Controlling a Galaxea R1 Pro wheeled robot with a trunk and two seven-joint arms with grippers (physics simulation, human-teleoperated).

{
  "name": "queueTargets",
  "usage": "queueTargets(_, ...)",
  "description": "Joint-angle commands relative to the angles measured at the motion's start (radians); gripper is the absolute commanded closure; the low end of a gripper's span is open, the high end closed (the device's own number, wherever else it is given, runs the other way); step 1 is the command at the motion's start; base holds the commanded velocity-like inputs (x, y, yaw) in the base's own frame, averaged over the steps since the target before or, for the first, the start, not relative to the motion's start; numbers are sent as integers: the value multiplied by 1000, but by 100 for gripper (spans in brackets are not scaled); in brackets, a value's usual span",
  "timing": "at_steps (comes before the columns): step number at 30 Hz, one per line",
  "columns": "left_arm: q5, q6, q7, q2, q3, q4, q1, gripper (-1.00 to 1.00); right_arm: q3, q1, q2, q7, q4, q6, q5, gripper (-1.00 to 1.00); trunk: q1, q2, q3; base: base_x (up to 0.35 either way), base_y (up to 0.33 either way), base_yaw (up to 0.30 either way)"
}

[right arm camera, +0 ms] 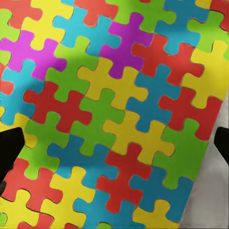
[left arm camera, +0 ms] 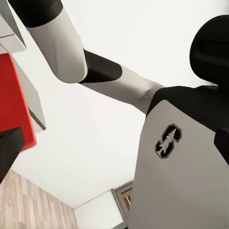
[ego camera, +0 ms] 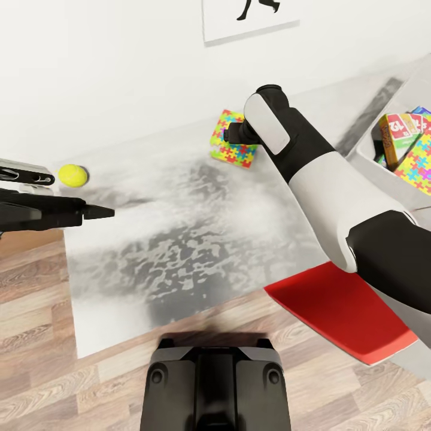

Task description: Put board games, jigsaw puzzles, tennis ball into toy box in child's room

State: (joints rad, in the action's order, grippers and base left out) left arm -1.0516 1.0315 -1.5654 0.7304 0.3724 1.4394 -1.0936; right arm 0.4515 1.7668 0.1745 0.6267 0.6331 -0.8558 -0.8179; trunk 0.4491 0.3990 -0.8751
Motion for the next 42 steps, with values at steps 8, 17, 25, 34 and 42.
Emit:
queueTargets(8,-1,10,-5,0,3,-1,-2,-100,4,0,0,8,-16,7,-44,-100,1,1,-1,-128,87,0)
queueTargets(17,-1,10,-5,1,3,-1,-2,-100,4,0,0,8,-16,7,-44,-100,1,1,-1,-69,126,0)
queueTargets(25,-1,10,-5,0,3,-2,-2,-100,4,0,0,8,-16,5,-44,-100,1,1,-1,-65,141,0)
queueTargets(34,0,10,-5,0,3,-2,-2,-100,4,0,0,7,-16,0,-44,-100,1,1,-1,-172,92,0)
queueTargets(42,0,10,-5,-1,3,-4,-2,-100,6,0,0,5,-16,-2,-44,-100,1,1,-1,-159,179,0)
